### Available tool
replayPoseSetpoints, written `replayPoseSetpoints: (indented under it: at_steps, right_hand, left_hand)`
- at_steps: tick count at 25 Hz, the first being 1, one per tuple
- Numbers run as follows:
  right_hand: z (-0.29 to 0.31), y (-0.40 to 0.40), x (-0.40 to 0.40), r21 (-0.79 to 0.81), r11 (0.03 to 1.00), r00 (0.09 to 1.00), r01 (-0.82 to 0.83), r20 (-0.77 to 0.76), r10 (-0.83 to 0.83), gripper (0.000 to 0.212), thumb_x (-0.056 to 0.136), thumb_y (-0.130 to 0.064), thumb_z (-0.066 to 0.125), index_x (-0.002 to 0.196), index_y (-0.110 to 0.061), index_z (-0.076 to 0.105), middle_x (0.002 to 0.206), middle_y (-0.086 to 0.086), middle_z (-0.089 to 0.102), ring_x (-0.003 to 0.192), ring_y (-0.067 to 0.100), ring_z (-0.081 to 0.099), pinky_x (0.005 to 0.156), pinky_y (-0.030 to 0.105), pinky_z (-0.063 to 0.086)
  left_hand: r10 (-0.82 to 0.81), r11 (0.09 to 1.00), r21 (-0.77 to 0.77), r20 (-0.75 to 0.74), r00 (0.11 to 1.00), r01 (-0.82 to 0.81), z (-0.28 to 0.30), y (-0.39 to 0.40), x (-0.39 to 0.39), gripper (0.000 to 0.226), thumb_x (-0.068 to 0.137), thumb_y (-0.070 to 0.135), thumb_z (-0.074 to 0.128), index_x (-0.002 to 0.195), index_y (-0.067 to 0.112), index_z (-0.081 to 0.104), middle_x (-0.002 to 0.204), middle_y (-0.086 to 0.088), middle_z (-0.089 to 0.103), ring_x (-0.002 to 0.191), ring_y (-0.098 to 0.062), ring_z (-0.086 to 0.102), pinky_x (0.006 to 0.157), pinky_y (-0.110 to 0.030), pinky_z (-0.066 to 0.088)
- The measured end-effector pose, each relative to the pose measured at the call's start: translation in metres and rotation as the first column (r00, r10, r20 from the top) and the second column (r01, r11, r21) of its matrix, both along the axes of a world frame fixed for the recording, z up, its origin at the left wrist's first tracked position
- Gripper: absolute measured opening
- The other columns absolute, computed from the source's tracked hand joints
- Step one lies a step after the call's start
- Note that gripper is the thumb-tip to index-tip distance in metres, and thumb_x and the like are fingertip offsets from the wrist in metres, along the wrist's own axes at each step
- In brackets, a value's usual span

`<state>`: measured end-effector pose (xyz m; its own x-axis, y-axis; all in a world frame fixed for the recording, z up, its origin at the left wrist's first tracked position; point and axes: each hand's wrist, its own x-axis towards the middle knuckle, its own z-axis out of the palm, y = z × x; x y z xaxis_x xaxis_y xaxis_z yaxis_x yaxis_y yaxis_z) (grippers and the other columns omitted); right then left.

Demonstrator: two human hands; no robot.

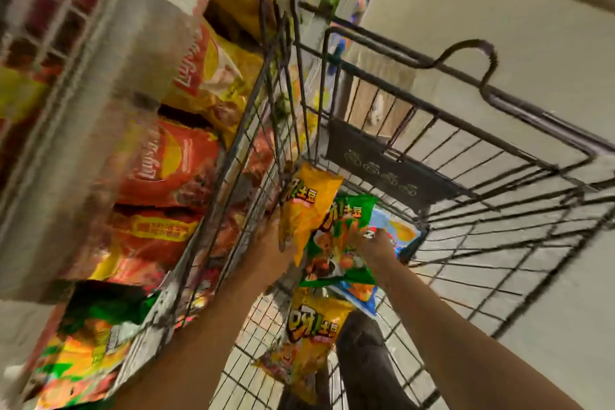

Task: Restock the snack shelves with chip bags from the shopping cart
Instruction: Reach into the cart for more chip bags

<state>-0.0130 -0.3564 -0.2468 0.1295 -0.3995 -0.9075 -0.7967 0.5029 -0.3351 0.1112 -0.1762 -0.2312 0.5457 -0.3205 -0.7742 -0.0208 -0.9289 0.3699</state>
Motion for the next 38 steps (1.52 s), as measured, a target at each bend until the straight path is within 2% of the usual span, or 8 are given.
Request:
replayPoseSetpoints:
  at_steps: [7,13,17,22,26,29,34,38]
  right_hand:
    - [-0.055,0.007,0.004,0.131,0.986,0.994,0.102,-0.062,-0.095,0.043,0.087,-0.043,0.074,0.108,-0.018,0.045,0.107,0.009,0.061,0.101,0.032,0.063,0.091,0.054,0.056]
    - [-0.068,0.015,0.004,0.282,0.939,0.981,0.196,-0.047,-0.190,0.044,0.078,-0.015,0.083,0.114,-0.012,0.059,0.101,0.015,0.074,0.087,0.034,0.074,0.080,0.053,0.061]
    - [-0.040,0.019,-0.008,0.271,0.953,0.990,0.139,-0.047,-0.131,0.041,0.076,-0.003,0.078,0.113,-0.010,0.063,0.101,0.016,0.074,0.091,0.035,0.073,0.086,0.056,0.059]
    - [0.024,0.020,-0.023,0.190,0.975,0.988,0.117,0.077,-0.134,0.048,0.073,-0.003,0.078,0.117,-0.014,0.061,0.104,0.016,0.074,0.092,0.038,0.073,0.088,0.058,0.058]
    - [0.077,0.011,-0.040,0.146,0.987,0.943,0.065,0.316,-0.109,0.037,0.079,0.004,0.074,0.111,-0.011,0.067,0.100,0.018,0.077,0.091,0.040,0.074,0.085,0.062,0.058]
    - [0.124,0.009,-0.061,0.093,0.995,0.890,0.020,0.451,-0.060,0.041,0.077,0.004,0.077,0.112,-0.011,0.065,0.103,0.019,0.076,0.093,0.040,0.074,0.085,0.059,0.059]
    - [0.200,0.024,-0.128,0.021,0.995,0.755,-0.093,0.654,0.057,0.041,0.077,0.001,0.080,0.111,-0.016,0.065,0.101,0.012,0.079,0.088,0.033,0.076,0.070,0.045,0.064]
    - [0.259,0.053,-0.207,-0.071,0.967,0.599,-0.243,0.773,0.207,0.045,0.077,-0.005,0.082,0.116,-0.019,0.066,0.105,0.008,0.078,0.088,0.028,0.077,0.066,0.038,0.061]
  left_hand:
    - [-0.085,0.980,0.187,0.068,0.994,0.071,-0.069,-0.035,0.025,0.062,0.106,0.033,0.044,0.157,0.005,0.025,0.161,-0.021,0.028,0.147,-0.037,0.029,0.118,-0.045,0.028]
    - [0.374,0.926,0.013,-0.174,0.911,-0.378,-0.086,-0.023,0.026,0.092,0.083,0.027,0.082,0.156,0.018,0.027,0.150,-0.017,0.046,0.134,-0.038,0.050,0.106,-0.058,0.046]
    - [0.411,0.901,0.014,-0.349,0.842,-0.434,-0.055,0.002,0.014,0.093,0.076,0.022,0.088,0.153,0.023,0.035,0.139,-0.010,0.060,0.123,-0.030,0.062,0.102,-0.054,0.052]
    - [0.435,0.874,-0.058,-0.347,0.831,-0.482,0.009,0.028,-0.011,0.076,0.055,0.056,0.088,0.122,0.027,0.066,0.101,0.008,0.079,0.081,0.005,0.072,0.063,-0.011,0.055]
    - [0.444,0.839,-0.153,-0.363,0.819,-0.522,0.058,0.042,-0.036,0.073,0.052,0.076,0.083,0.111,0.034,0.076,0.109,0.004,0.078,0.101,-0.009,0.073,0.098,-0.036,0.053]
    - [0.487,0.778,-0.290,-0.280,0.827,-0.557,0.095,0.047,-0.070,0.062,0.071,0.061,0.081,0.120,0.025,0.071,0.123,-0.002,0.072,0.110,-0.018,0.070,0.100,-0.041,0.055]
    - [0.639,0.547,-0.542,-0.223,0.737,-0.638,0.168,0.068,-0.158,0.048,0.074,0.043,0.079,0.115,0.036,0.056,0.122,0.005,0.065,0.081,0.008,0.070,0.057,-0.008,0.053]
    - [0.669,0.454,-0.710,-0.127,0.732,-0.538,0.228,0.114,-0.252,0.089,0.072,0.050,0.073,0.148,0.032,0.032,0.125,0.011,0.061,0.087,0.006,0.067,0.054,-0.014,0.054]
